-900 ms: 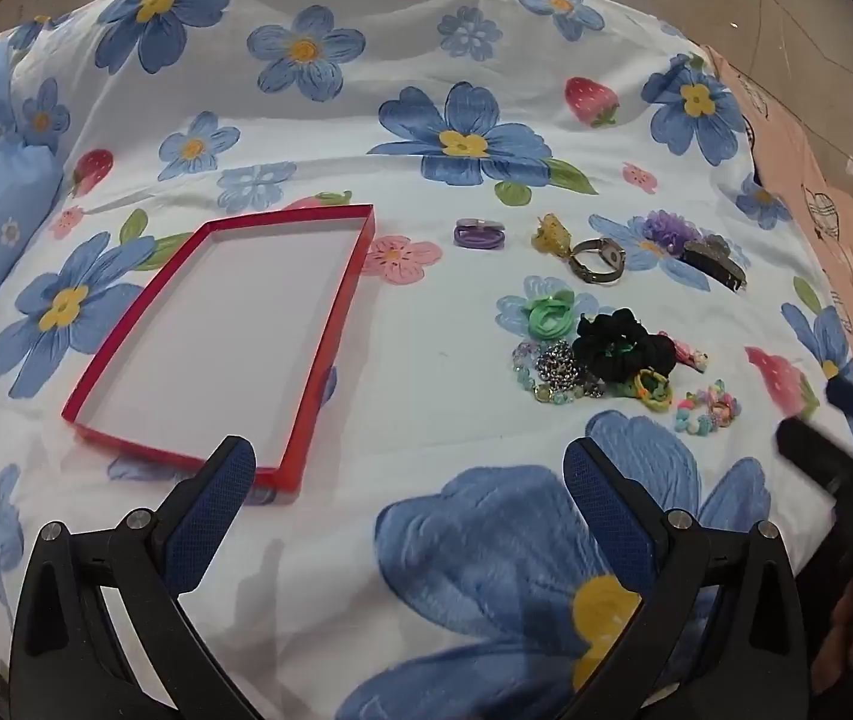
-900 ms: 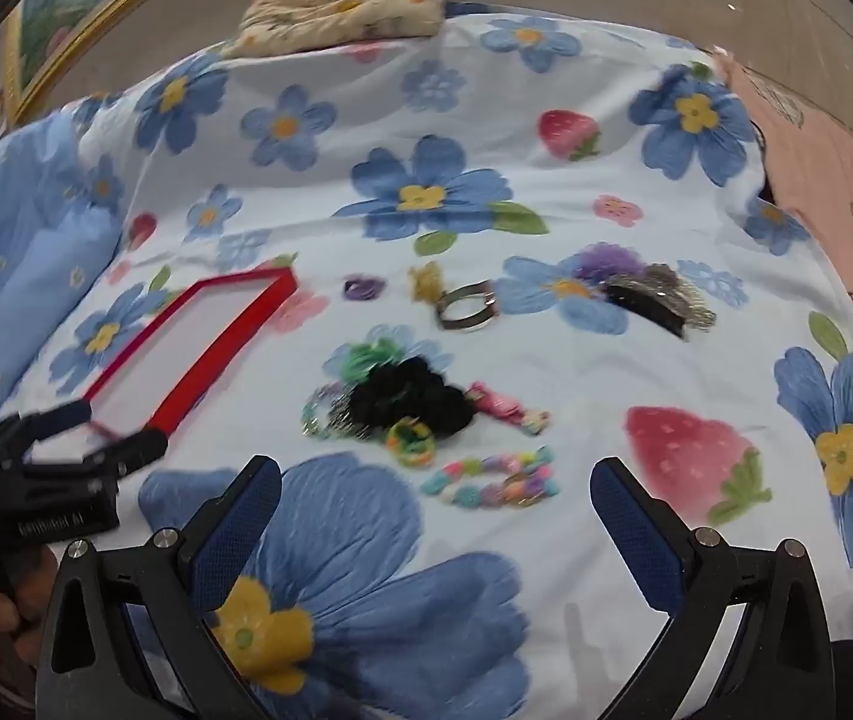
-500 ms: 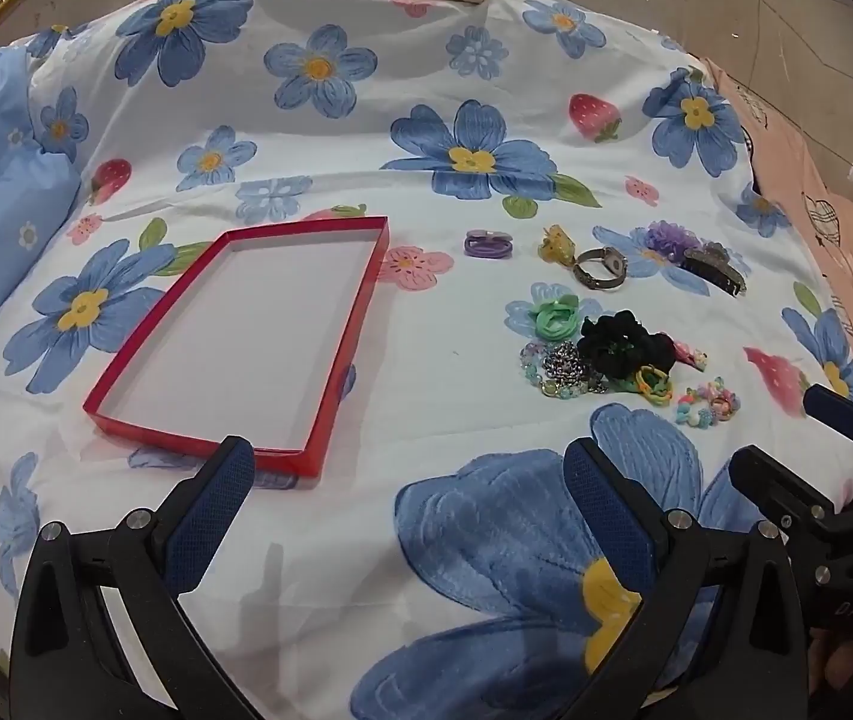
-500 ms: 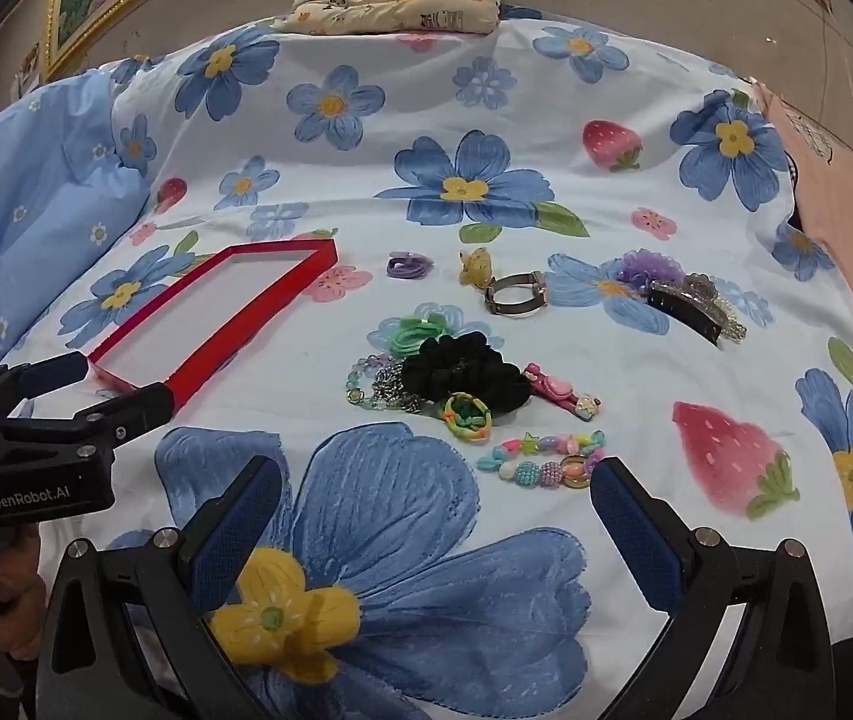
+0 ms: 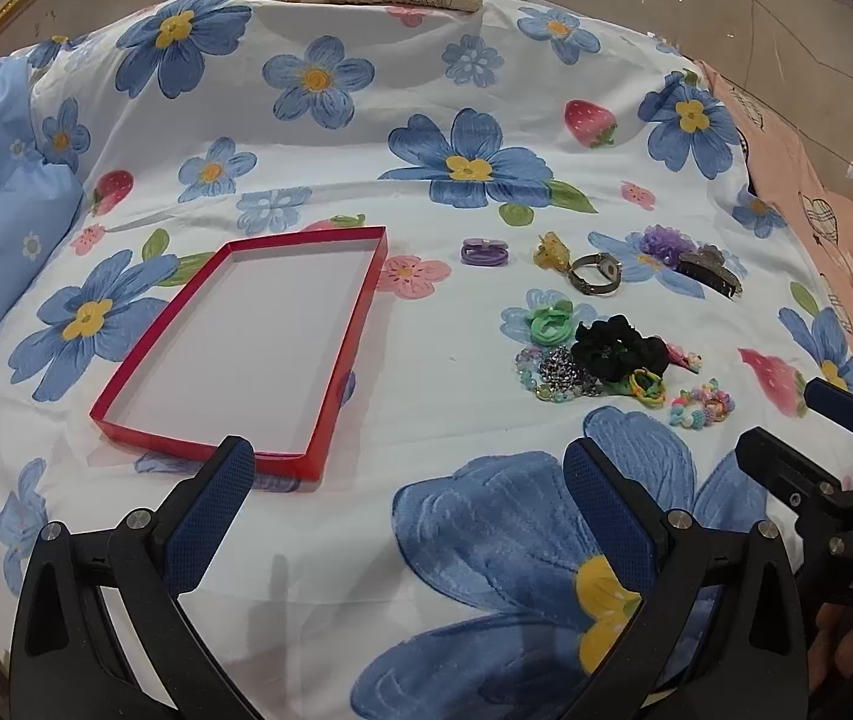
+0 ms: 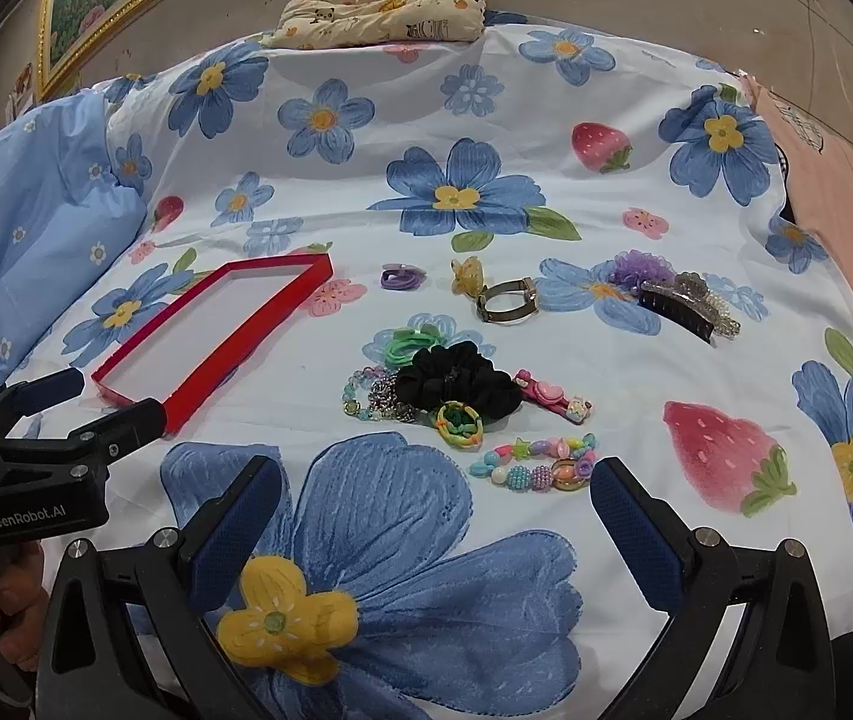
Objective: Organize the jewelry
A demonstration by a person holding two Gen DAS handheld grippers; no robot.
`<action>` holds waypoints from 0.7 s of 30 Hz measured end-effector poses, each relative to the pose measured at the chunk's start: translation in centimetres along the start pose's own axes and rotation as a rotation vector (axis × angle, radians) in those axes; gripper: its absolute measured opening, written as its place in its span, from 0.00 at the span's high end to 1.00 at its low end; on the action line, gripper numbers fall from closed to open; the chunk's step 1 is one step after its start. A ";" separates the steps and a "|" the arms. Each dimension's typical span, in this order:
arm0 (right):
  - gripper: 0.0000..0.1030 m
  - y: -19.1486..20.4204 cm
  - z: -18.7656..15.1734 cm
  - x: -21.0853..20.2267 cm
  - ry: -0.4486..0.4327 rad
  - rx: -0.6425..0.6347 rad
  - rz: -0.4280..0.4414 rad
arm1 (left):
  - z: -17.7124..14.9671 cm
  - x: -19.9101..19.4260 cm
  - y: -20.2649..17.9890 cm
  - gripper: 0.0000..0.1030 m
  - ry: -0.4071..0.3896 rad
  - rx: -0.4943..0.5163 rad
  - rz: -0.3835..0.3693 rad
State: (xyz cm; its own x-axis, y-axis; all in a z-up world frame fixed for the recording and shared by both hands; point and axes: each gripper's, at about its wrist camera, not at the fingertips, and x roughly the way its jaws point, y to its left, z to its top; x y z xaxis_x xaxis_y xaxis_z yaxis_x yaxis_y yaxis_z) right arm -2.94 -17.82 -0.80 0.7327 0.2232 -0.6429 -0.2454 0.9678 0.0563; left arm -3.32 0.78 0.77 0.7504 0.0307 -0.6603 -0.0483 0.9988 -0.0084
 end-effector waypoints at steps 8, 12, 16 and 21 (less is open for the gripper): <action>0.00 -0.4 -0.1 0.0 -0.003 0.018 0.010 | 0.1 -0.4 0.1 0.00 0.001 0.000 -0.004; 0.00 -0.4 -0.1 -0.1 -0.005 0.020 0.016 | -0.1 0.0 -0.1 0.00 0.001 -0.004 -0.004; 0.00 -0.4 -0.1 -0.1 -0.005 0.021 0.021 | 0.0 -0.2 0.3 0.00 0.002 -0.006 -0.003; 0.00 -0.5 -0.1 -0.1 -0.002 0.024 0.023 | -0.1 0.0 -0.2 0.00 0.001 -0.001 -0.001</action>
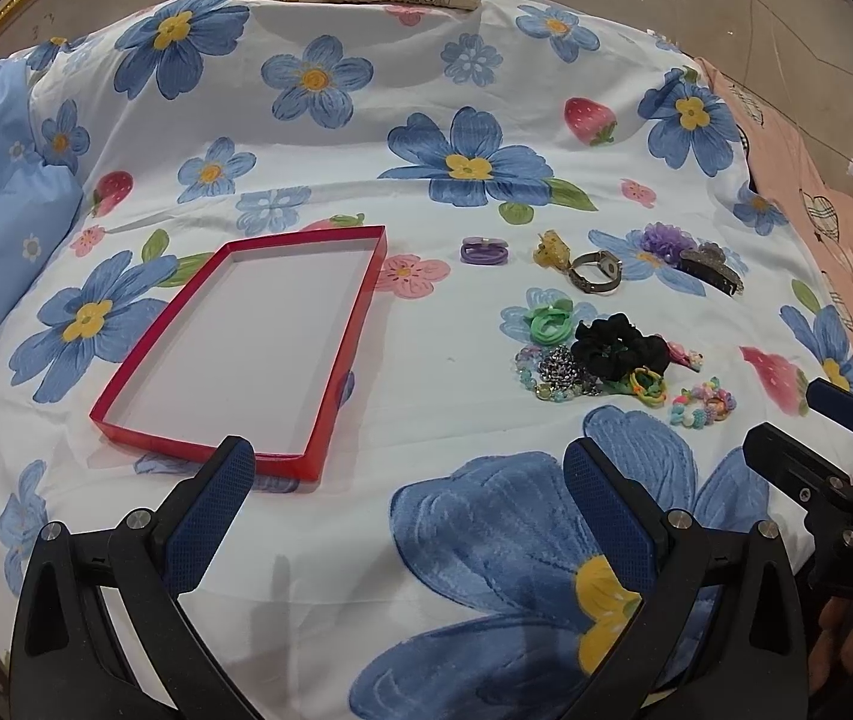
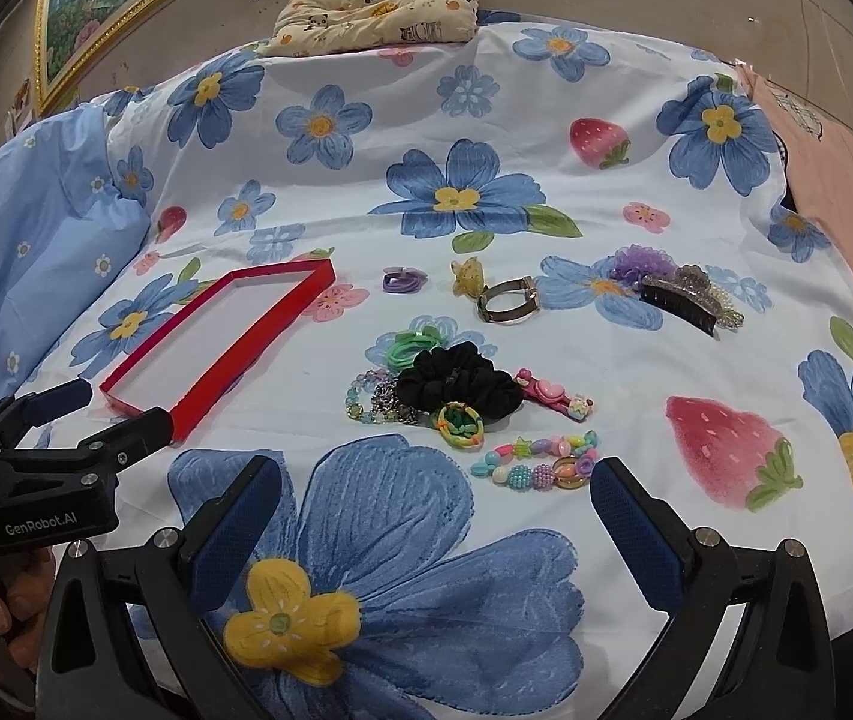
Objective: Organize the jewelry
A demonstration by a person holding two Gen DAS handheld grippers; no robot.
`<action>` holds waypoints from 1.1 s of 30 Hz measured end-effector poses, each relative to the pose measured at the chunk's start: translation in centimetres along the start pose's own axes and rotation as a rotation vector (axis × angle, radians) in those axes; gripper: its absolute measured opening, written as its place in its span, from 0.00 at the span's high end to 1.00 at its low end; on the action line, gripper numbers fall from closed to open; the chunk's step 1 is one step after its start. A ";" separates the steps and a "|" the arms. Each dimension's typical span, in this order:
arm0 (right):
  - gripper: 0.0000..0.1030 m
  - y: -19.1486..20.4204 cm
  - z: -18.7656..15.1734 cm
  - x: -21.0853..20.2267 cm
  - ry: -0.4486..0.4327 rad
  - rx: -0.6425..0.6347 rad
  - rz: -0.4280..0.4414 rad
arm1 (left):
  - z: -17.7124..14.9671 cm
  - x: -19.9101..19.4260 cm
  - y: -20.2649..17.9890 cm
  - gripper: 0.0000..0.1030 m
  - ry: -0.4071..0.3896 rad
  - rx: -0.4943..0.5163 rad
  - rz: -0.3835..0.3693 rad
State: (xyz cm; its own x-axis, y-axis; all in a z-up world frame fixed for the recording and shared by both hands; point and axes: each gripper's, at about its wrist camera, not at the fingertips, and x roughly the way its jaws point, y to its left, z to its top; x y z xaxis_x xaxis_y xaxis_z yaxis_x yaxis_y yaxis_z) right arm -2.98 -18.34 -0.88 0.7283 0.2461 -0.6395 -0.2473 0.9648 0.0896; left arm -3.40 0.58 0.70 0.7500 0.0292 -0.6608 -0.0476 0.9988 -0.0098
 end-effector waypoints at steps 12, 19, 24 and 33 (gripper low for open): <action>0.00 0.1 0.0 0.1 0.000 0.000 0.002 | 0.0 0.0 0.0 0.00 0.000 0.000 0.001; 0.00 0.1 0.0 0.2 0.002 0.008 0.006 | 0.0 0.0 -0.1 0.00 0.002 0.001 0.001; 0.00 -0.1 -0.1 0.3 0.003 0.013 0.010 | -0.1 0.2 0.1 0.00 0.014 0.001 -0.015; 0.00 -1.4 0.2 0.8 0.009 0.047 0.030 | 0.7 1.9 0.3 0.00 0.044 0.008 -0.047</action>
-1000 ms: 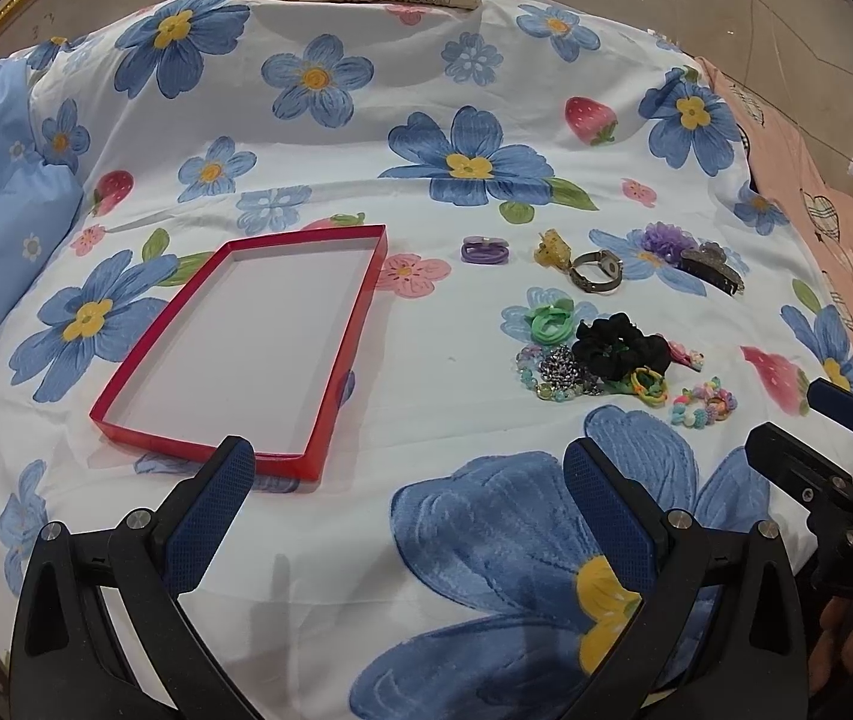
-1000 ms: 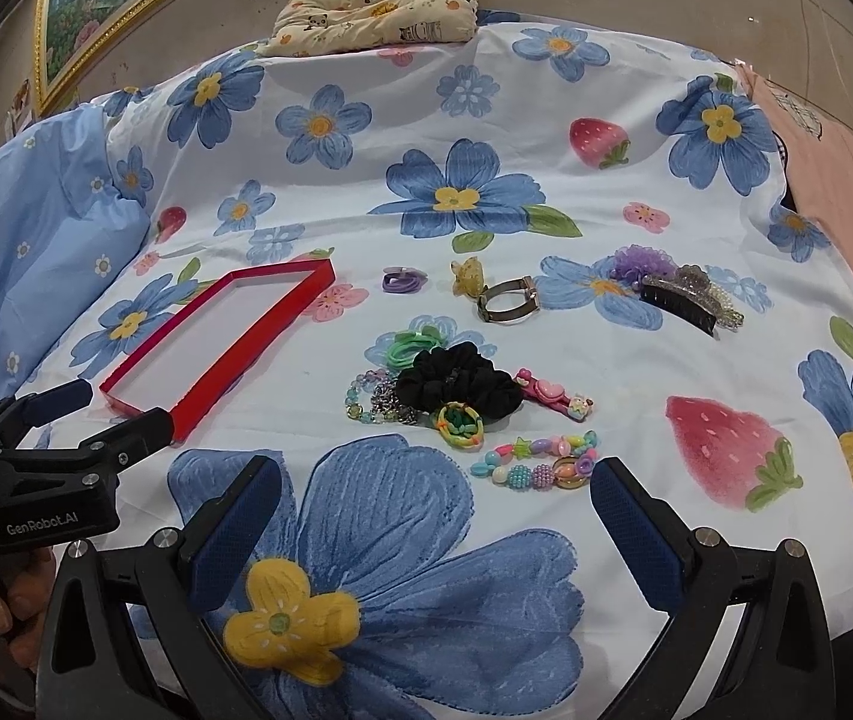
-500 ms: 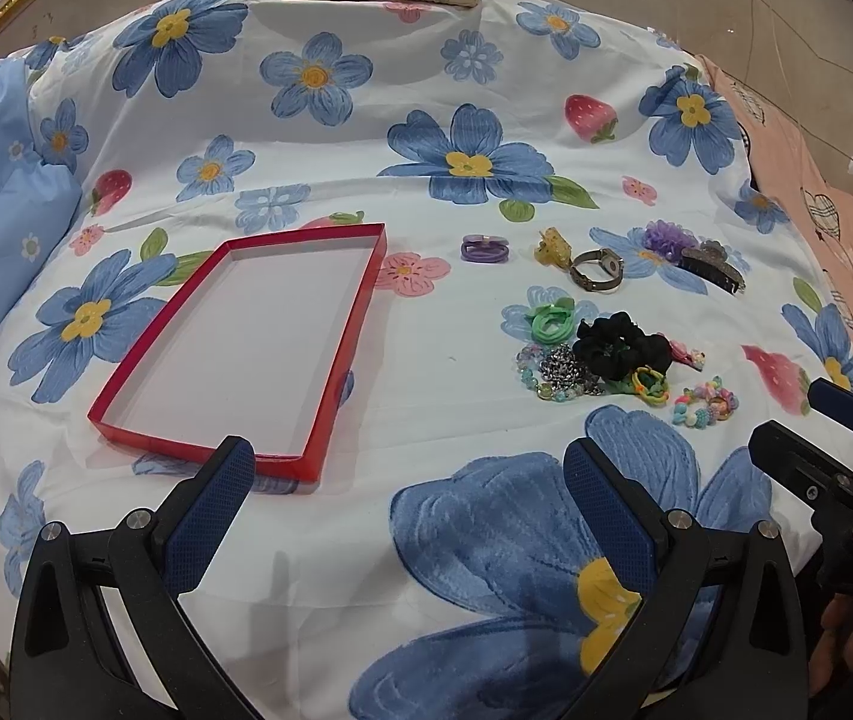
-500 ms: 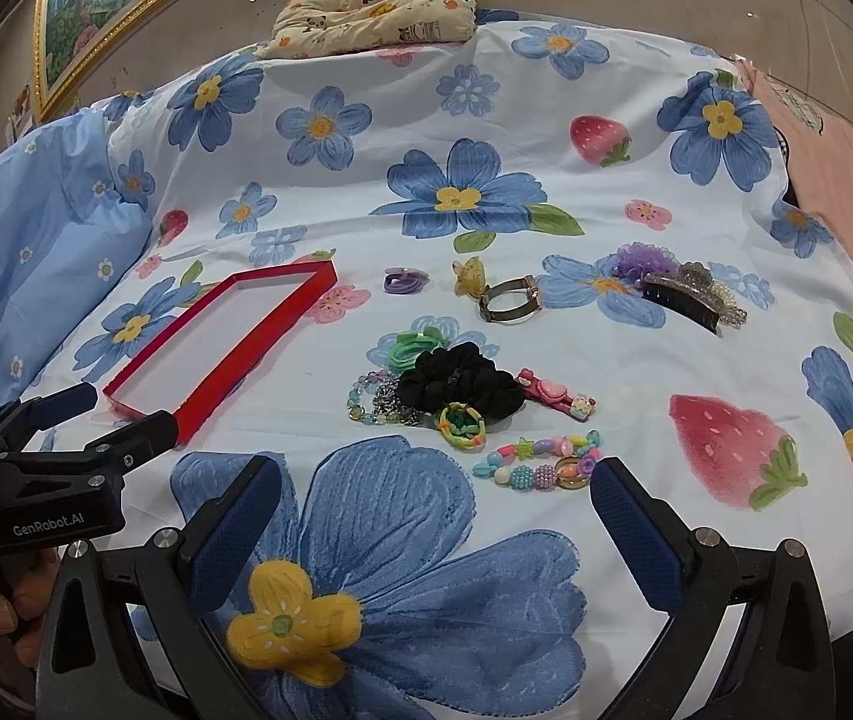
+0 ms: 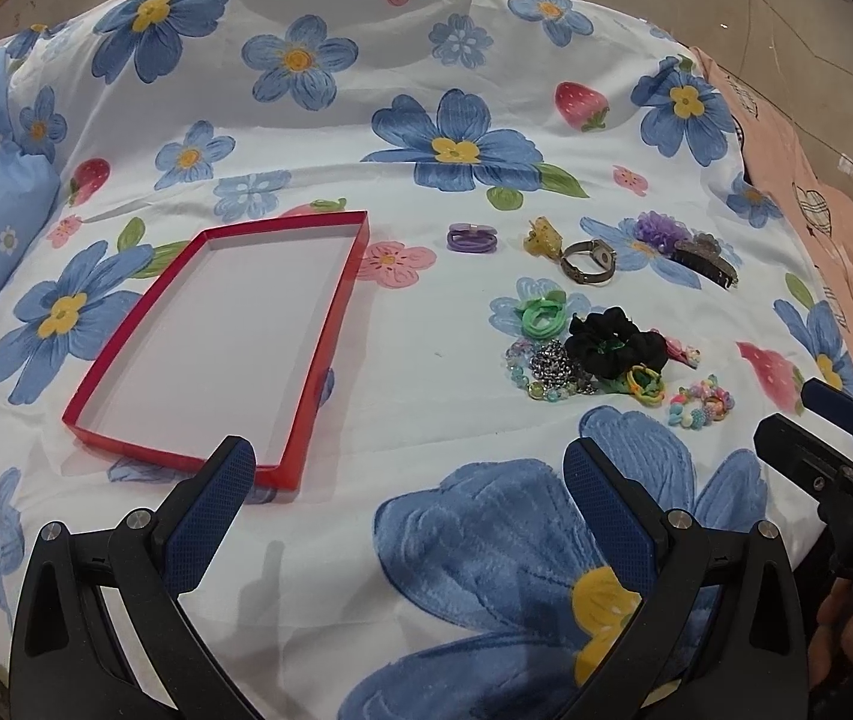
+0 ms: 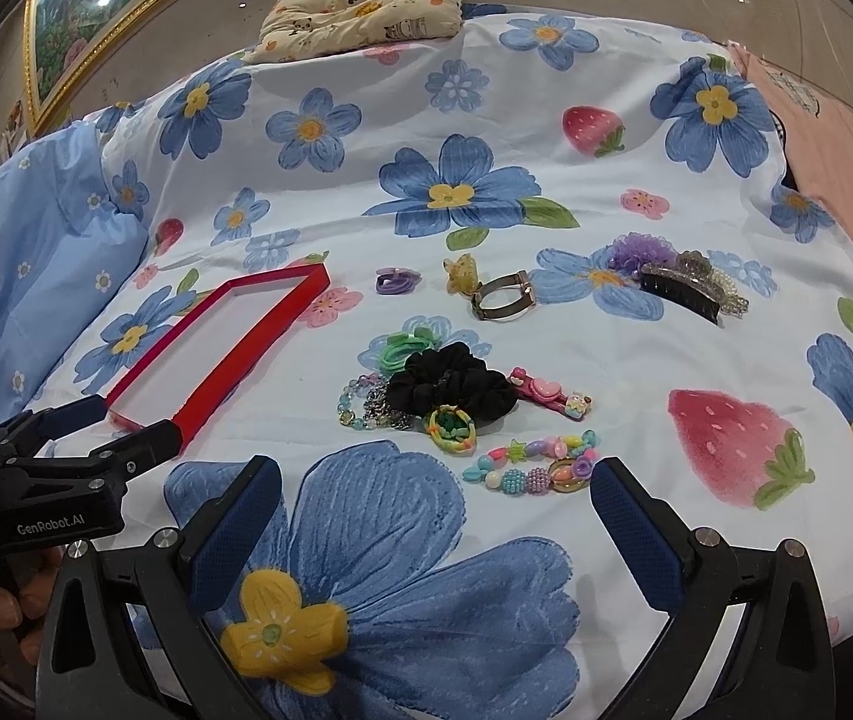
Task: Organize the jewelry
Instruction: 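Grasp the black scrunchie with the left tool while the right tool grasps the pink heart hair clip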
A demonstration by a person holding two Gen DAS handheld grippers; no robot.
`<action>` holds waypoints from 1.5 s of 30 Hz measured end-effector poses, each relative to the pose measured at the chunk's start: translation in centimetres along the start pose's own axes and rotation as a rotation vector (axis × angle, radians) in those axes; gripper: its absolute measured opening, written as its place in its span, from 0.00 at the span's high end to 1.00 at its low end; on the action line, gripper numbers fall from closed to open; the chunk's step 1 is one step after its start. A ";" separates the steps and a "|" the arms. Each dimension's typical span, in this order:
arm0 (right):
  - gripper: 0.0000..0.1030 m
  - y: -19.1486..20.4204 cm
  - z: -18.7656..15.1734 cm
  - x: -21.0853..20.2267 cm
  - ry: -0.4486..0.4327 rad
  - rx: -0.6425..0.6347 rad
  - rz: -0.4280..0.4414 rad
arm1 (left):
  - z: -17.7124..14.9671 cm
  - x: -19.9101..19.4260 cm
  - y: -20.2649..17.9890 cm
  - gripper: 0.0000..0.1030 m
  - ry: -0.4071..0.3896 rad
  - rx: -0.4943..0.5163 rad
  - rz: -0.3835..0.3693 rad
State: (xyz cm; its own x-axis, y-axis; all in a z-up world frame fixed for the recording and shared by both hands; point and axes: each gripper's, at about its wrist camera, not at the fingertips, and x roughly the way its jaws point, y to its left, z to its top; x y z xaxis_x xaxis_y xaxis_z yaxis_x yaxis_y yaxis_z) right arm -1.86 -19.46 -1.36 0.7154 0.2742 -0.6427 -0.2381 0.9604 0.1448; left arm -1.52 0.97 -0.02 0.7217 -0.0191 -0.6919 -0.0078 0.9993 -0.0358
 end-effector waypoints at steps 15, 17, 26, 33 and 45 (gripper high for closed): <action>0.16 -5.1 2.5 1.8 0.027 0.106 0.020 | 3.9 3.4 -1.9 0.07 0.040 0.049 -0.132; 0.24 -5.8 2.8 2.6 0.051 0.111 0.021 | 4.4 4.2 -2.3 0.11 0.054 0.055 -0.158; 0.34 -7.6 3.9 6.7 0.187 0.025 0.049 | 6.5 8.8 -5.0 0.27 0.162 0.112 -0.284; 0.36 -8.1 4.8 8.8 0.240 -0.037 0.054 | 7.2 11.5 -7.1 0.36 0.221 0.172 -0.324; 0.51 -7.7 4.5 13.0 0.341 -0.132 0.049 | 6.8 15.0 -8.9 0.63 0.321 0.225 -0.379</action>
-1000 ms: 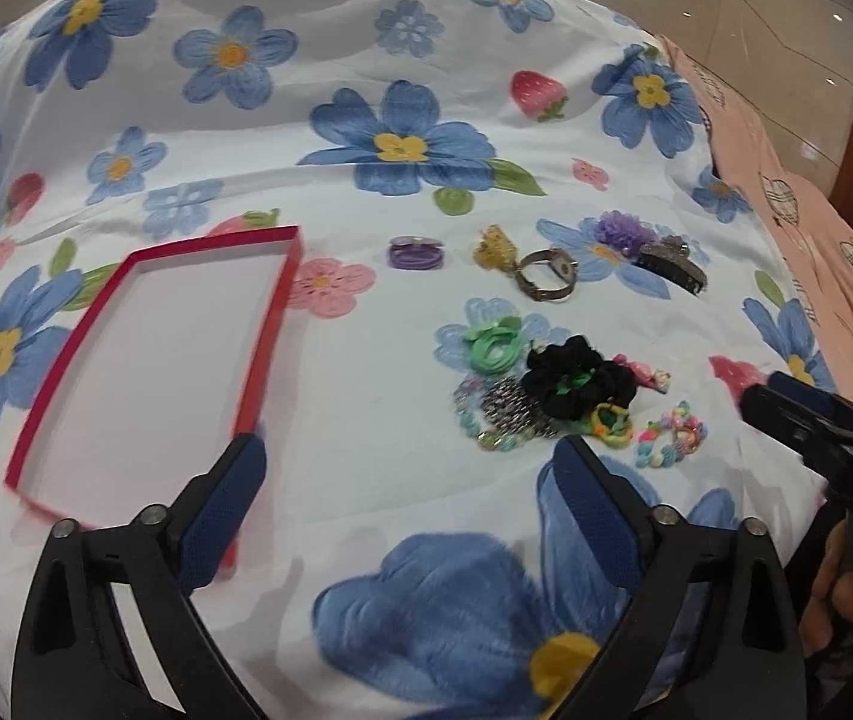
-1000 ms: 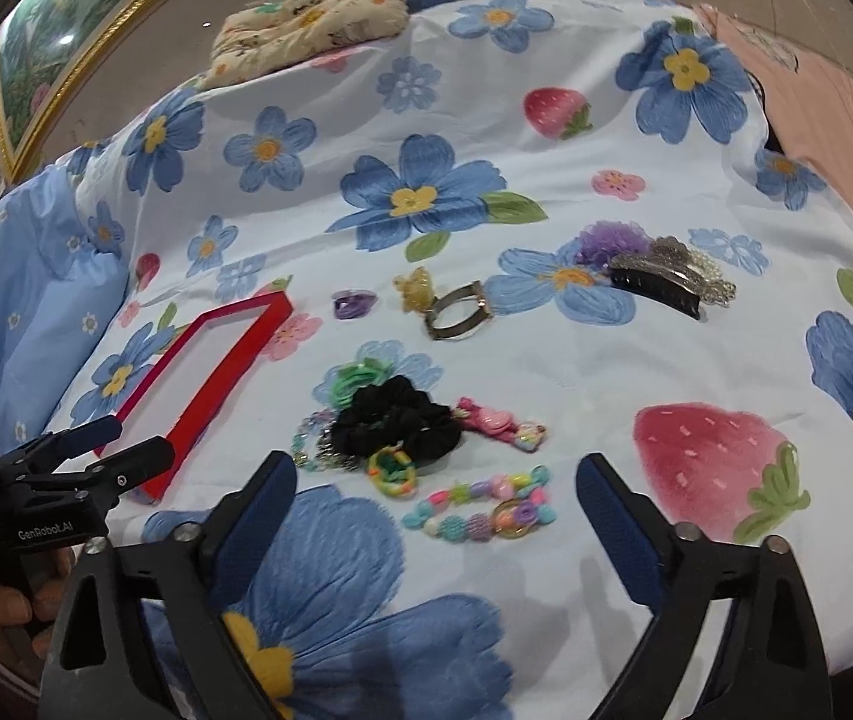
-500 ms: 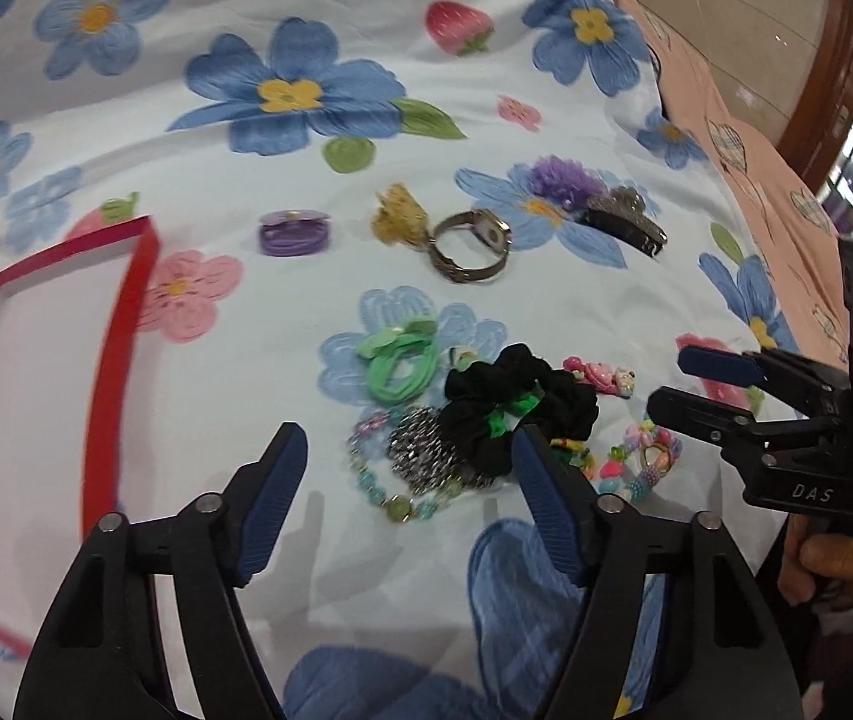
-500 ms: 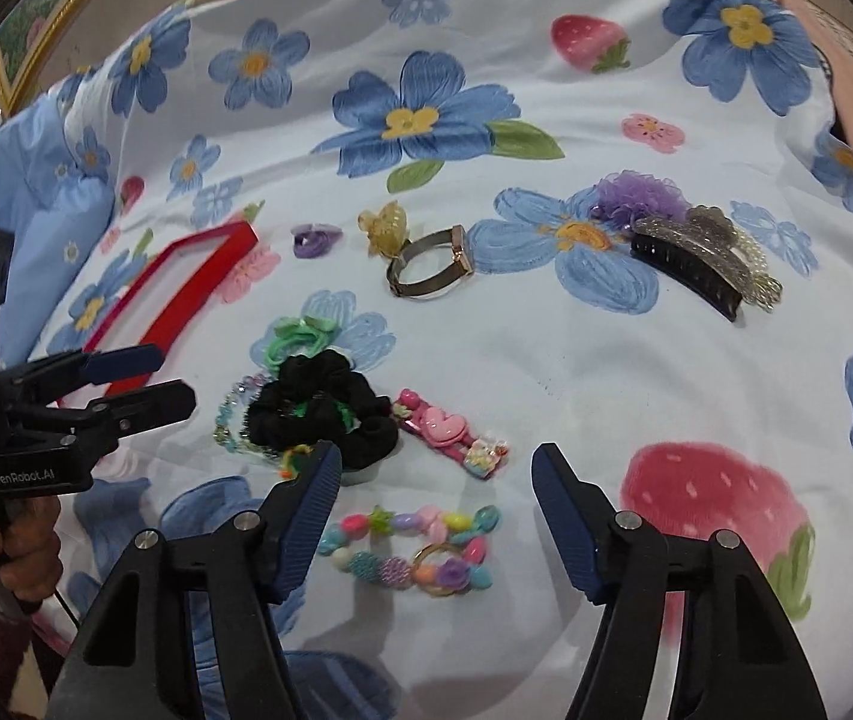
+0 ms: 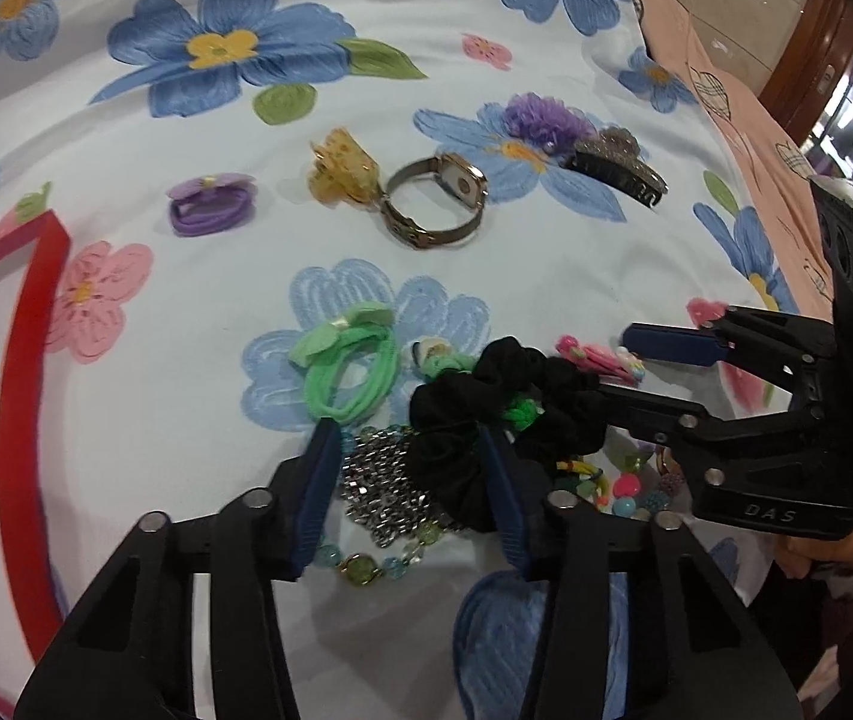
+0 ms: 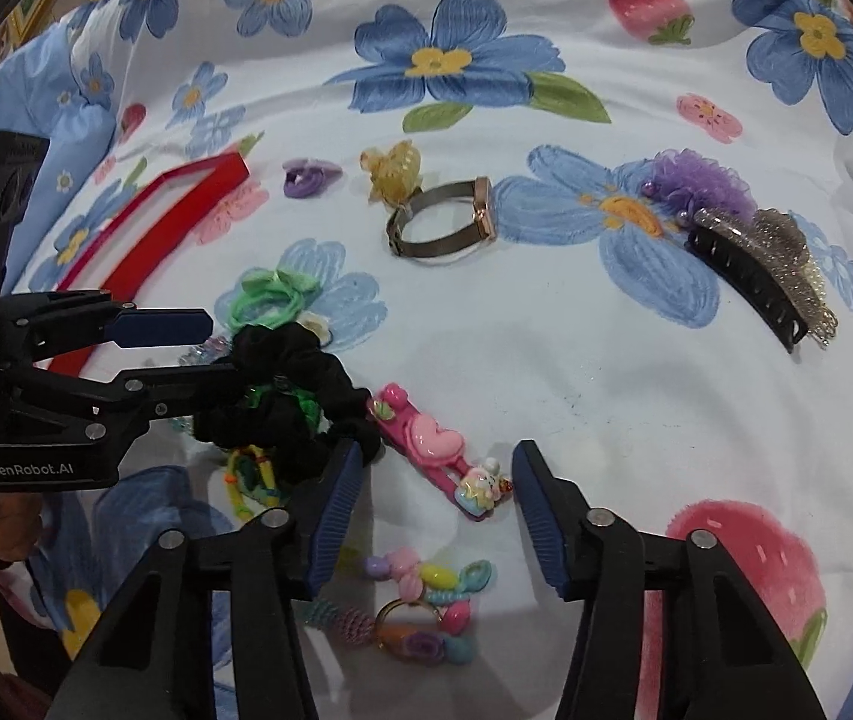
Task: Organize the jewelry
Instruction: 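Grasp the black scrunchie with the left tool while the right tool grasps the pink heart hair clip, then carry the scrunchie and pink clip with both tools over the red tray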
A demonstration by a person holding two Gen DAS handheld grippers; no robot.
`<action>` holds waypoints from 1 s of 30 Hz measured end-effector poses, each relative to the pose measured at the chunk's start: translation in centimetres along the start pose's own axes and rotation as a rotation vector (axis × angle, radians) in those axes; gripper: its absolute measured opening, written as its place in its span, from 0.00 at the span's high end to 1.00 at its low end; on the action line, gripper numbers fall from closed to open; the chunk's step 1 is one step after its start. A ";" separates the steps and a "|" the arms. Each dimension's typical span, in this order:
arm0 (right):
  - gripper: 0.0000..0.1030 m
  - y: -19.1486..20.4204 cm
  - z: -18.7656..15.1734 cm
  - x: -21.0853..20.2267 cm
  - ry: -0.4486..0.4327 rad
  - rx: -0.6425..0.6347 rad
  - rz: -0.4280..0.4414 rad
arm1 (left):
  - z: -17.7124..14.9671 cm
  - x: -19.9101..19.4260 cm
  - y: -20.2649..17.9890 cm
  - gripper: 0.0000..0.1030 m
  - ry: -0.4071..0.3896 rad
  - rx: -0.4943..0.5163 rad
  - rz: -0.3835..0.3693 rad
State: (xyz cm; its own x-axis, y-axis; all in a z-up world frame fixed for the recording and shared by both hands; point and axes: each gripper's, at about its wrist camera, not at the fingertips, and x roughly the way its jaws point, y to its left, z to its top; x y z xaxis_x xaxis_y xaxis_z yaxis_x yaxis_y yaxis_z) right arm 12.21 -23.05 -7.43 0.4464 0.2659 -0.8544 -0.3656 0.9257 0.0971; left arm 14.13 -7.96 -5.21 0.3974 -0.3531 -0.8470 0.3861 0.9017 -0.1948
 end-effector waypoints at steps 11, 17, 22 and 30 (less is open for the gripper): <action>0.83 -0.5 -0.3 0.1 -0.011 0.040 -0.016 | -0.1 -0.8 -0.7 0.92 -0.031 0.031 -0.043; 0.83 -0.4 -0.1 -1.4 -0.063 0.079 -0.006 | -0.4 -3.5 0.4 0.93 -0.094 -0.015 -0.056; 0.83 0.9 0.8 -3.0 -0.114 0.094 0.035 | -0.8 -6.7 1.9 0.94 -0.162 -0.059 -0.050; 0.83 5.6 2.7 -3.4 -0.145 0.052 0.112 | -2.3 -10.6 6.1 0.94 -0.233 -0.152 -0.005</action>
State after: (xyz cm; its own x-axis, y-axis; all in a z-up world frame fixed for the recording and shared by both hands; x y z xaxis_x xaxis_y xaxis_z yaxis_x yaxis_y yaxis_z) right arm 10.86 -18.08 -2.62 0.5199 0.4002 -0.7547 -0.3780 0.9001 0.2169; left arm 10.41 1.87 1.41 0.5830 -0.3896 -0.7129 0.2660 0.9207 -0.2856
